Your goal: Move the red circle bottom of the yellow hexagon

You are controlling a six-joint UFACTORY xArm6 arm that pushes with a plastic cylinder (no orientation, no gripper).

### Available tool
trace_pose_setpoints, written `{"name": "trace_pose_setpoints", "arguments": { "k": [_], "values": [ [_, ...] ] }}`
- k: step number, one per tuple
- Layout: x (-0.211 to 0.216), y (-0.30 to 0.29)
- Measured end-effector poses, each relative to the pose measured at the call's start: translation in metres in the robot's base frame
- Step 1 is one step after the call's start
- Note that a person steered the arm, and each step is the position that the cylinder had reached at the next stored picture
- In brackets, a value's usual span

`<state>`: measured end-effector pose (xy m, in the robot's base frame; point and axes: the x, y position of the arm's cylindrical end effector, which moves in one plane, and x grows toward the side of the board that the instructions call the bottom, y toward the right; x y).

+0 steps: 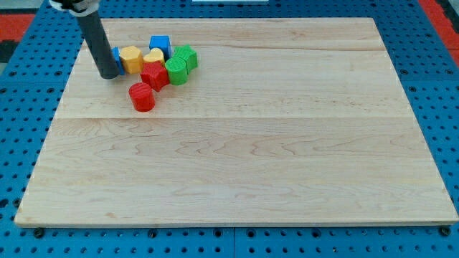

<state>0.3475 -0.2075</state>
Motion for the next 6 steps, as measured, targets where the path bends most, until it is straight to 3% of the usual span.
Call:
{"name": "trace_pose_setpoints", "arguments": {
  "k": [2,3,4,5,6],
  "values": [
    [-0.017,0.008],
    [0.022,-0.002],
    [0.089,-0.004],
    [0.132,0.045],
    [0.116,0.079]
  ]
}}
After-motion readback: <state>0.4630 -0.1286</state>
